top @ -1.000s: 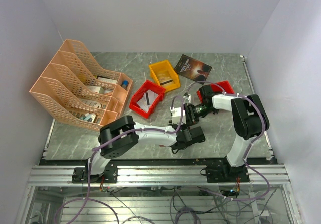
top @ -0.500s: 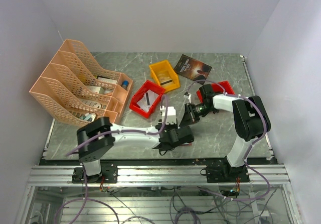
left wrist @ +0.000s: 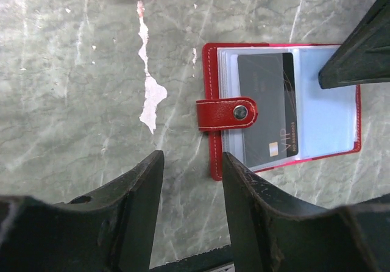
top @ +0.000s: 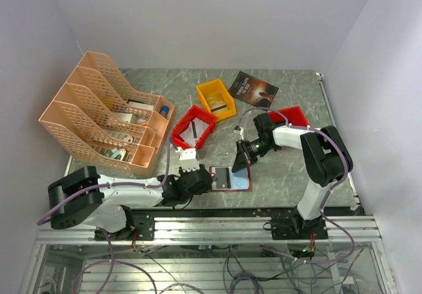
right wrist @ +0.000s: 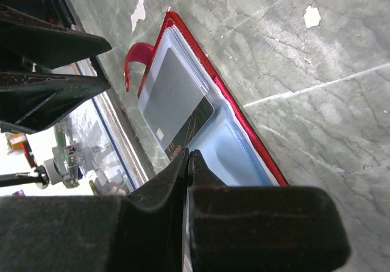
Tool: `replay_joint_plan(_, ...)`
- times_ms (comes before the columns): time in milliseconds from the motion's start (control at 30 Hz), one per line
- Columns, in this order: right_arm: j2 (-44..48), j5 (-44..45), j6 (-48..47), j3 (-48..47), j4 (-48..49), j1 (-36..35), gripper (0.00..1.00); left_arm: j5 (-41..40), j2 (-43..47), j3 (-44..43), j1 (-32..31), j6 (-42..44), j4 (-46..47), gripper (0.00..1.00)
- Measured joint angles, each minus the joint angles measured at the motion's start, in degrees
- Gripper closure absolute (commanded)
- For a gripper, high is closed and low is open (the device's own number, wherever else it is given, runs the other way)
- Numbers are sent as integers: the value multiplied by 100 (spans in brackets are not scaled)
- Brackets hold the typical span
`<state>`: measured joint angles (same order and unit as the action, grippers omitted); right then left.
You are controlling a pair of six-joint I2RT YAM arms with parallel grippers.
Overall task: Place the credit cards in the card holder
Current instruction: Insert the credit card into the card holder.
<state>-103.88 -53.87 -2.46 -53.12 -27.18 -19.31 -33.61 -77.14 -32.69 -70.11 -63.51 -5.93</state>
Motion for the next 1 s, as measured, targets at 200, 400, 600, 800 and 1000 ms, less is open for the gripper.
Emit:
replay_joint_plan(200, -66, 155, 0, 0, 13, -157, 100, 448, 39, 238, 199, 26, 737, 63)
replay_joint_plan(400, -192, 256, 2, 0, 11, -262, 100, 688, -374, 232, 398, 59, 1084, 67)
replay_joint_plan(600, -280, 254, 7, -9, 9, -334, 100, 841, -789, 107, 479, 103, 1222, 70)
replay_joint_plan(800, -387, 131, 24, -44, -2, -407, 100, 955, -1001, -26, 509, 184, 1379, 72)
replay_joint_plan(1000, -446, 48, 28, -66, -37, -407, 100, 981, -1152, -133, 531, 289, 1462, 73)
